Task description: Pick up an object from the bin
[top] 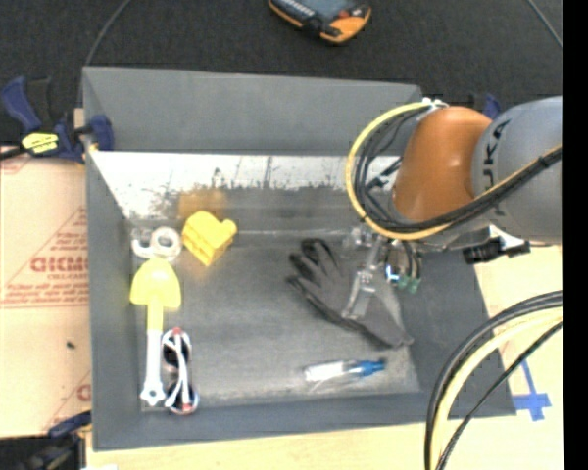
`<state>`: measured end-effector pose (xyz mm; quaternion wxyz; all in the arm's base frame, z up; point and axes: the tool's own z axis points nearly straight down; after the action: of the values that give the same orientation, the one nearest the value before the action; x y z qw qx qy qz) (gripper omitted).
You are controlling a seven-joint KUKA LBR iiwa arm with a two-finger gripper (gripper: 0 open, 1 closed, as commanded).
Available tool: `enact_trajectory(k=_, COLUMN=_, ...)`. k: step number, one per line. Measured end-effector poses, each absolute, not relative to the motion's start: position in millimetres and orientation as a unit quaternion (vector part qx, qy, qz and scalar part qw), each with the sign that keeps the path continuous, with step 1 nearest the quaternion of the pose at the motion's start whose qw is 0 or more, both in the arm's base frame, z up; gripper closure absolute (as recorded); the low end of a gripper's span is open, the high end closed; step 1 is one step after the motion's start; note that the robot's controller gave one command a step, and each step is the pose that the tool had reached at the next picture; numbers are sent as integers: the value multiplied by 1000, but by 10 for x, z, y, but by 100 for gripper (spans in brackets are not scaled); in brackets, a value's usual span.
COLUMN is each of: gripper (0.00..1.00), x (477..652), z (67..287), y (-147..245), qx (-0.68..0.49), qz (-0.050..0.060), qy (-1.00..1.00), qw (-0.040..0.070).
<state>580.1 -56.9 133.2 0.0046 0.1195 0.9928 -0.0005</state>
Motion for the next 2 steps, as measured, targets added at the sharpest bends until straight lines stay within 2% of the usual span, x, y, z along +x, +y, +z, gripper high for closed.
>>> enact_trajectory(k=1, gripper=0, x=5504, z=992, y=-670, qx=184, qz=0, qy=983, qw=0)
enact_trajectory(k=2, gripper=0, x=5503, z=705, y=-742, qx=223, qz=0, qy=975, qw=5)
